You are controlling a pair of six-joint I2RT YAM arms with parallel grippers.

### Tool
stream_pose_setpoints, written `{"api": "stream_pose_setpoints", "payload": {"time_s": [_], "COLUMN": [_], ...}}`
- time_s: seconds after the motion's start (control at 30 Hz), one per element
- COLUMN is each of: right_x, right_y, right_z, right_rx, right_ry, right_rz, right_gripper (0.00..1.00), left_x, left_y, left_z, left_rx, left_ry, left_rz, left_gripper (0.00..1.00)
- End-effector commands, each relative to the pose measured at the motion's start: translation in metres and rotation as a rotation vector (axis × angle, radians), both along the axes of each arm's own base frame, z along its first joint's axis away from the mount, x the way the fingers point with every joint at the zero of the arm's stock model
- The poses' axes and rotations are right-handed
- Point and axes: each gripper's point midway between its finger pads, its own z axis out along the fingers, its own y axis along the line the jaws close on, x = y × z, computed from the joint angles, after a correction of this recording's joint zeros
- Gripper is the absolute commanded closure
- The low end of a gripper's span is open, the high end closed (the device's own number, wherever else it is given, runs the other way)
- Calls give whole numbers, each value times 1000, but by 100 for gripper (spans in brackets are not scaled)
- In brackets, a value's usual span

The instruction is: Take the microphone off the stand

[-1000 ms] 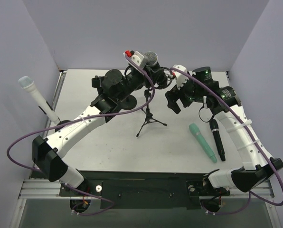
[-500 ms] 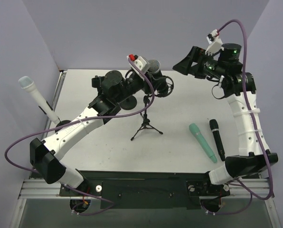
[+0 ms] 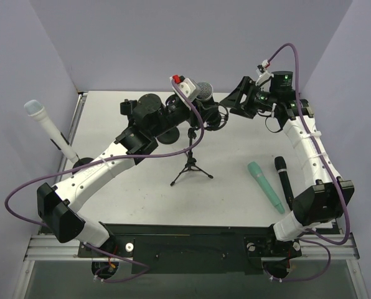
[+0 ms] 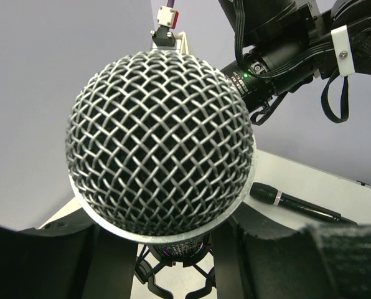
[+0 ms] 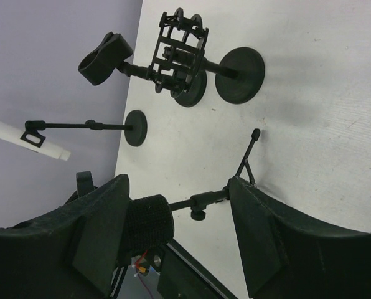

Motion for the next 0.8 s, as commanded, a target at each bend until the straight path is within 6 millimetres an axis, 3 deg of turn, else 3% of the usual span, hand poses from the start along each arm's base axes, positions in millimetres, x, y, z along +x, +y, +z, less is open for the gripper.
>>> {"api": "stream_pose_setpoints", "payload": {"time_s": [0.0,0.23,0.37,0.57,0.77], "right_x": [-10,-6,-16,-30,-35], "right_y": [0,-11,-6,0,-4], "right_z": [39,71,72,33,8], "right_rx": [87,112,120,96,35], "right_ry": [-87,-142,-139,-58,-23], "right_rz": [5,-33,-3,30,33], "right_gripper": [39,21,21,31,39], "left_x": [-17,-19,-18,-15,-16], "left_y": [12,10,9,9,10], "left_z": [62,56,57,63,69], "left_rx": [-93,-82,-85,-97,-103], "left_ry": [-132,-128,-132,-143,-153], "left_rz": [-10,-28,-28,-15,-16], "left_gripper": [100,100,100,100,100]}}
